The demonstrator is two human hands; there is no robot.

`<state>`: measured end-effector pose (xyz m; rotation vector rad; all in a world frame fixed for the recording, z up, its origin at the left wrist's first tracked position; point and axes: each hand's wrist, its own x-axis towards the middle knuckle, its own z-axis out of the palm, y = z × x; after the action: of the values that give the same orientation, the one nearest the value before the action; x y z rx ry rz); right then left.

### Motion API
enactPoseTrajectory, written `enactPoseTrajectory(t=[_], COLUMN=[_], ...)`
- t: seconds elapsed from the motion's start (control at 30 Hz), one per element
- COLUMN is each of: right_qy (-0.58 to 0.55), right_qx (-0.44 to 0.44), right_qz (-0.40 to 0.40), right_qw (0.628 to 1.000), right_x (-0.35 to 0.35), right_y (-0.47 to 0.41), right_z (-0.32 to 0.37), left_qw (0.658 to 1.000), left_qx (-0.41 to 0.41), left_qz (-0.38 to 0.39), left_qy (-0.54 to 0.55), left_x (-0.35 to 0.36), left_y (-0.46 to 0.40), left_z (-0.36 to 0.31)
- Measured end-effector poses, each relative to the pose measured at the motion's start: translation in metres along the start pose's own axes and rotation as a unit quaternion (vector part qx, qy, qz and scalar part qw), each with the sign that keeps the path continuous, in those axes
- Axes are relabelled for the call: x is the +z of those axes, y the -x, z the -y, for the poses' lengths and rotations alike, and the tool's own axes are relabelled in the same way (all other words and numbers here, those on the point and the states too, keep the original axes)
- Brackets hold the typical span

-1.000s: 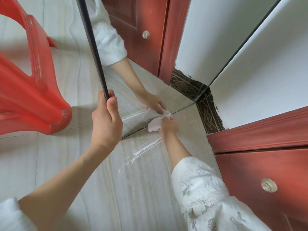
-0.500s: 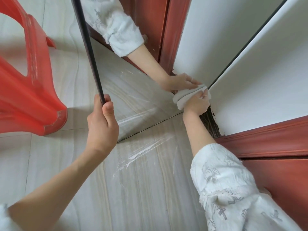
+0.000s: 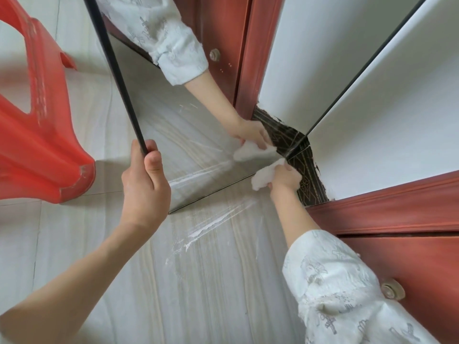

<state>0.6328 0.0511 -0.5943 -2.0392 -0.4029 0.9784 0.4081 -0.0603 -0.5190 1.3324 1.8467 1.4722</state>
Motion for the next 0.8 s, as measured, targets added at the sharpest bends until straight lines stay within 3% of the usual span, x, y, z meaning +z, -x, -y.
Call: enactPoseTrajectory(t=[0.1, 0.27, 0.67, 0.8], right_qy=[-0.122, -0.214, -0.151, -0.152], right_qx=[-0.085, -0.182, -0.107, -0.043], right_qz=[-0.097, -0.048, -0.035, -0.035], right_qw=[0.984, 0.959, 0.982, 0.987], right_x=[-0.014, -0.005, 0.008, 0.011], right_y=[-0.003, -0.010, -0.042, -0.050], right_z=[0.031, 0.074, 0.032, 0.028], left_qw=[1.000, 1.000, 1.000, 1.000], left_qx=[-0.008, -0.002, 0.005, 0.008], left_qz=[-0.002, -0.004, -0.002, -0.005], left_qy=[0.002, -0.002, -0.008, -0.006], left_x=[0.000, 0.001, 0.003, 0.003], left_y=[0.000, 0.000, 0.000, 0.000], left_z=[0.001, 0.001, 0.000, 0.001])
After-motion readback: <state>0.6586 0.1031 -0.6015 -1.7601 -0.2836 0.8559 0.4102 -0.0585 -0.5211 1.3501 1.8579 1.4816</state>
